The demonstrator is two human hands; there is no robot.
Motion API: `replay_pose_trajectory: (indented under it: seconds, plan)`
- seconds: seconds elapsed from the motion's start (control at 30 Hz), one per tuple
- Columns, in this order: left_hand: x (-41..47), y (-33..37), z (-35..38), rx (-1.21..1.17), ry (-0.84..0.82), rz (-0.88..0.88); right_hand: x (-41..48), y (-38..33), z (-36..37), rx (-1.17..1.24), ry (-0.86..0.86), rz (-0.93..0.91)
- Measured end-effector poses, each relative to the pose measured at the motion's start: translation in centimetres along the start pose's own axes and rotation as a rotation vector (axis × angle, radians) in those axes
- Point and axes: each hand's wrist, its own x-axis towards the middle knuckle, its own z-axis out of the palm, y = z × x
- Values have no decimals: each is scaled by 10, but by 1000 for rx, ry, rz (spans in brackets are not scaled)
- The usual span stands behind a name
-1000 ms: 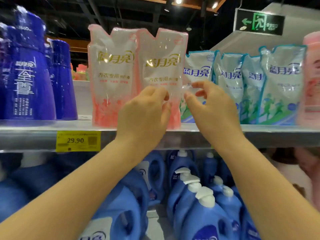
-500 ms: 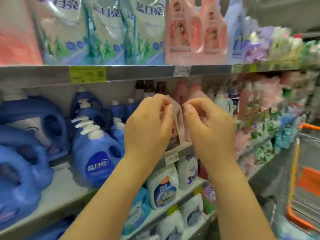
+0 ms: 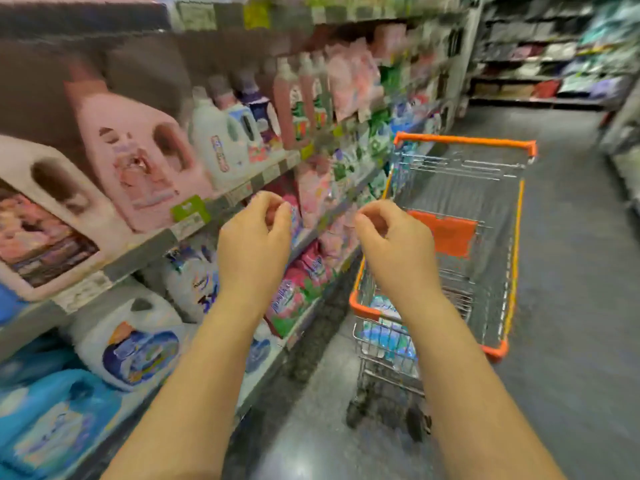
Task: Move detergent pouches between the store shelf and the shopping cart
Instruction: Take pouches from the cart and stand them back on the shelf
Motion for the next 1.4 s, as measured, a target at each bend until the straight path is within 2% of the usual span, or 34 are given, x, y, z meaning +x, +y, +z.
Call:
replay_pose_trajectory:
  seconds: [0.3,0.43,0.67,0.87,0.97,1.13,1.2,1.3,1.4]
  plan:
    - [16,-12,261,-170,-484,-172,66,225,-12,-196,-13,538]
    - [18,-35,366,-119,-764,-251,96,309,3,-159,-93,811]
    - [-22,-94,499,67,-1164,-507,95,445,46,-8,-80,1272]
    - [-71,-128,580,119,-1252,-634,81,535,87,-11,-33,1419]
    - [-98,-136,616,140,-1328,-626,73,572,99,-20,3,1507]
    - [-128,-148,665,237,-1354,-643,67,622,114,134,45,1709]
    - [-132,-153,680,280,-1344,-660,67,633,119,197,26,1723]
    - [-135,-159,699,323,-1365,-703,68,640,124,296,148,1745]
    - [-138,-161,707,355,-1402,-730,62,649,132,311,179,1738]
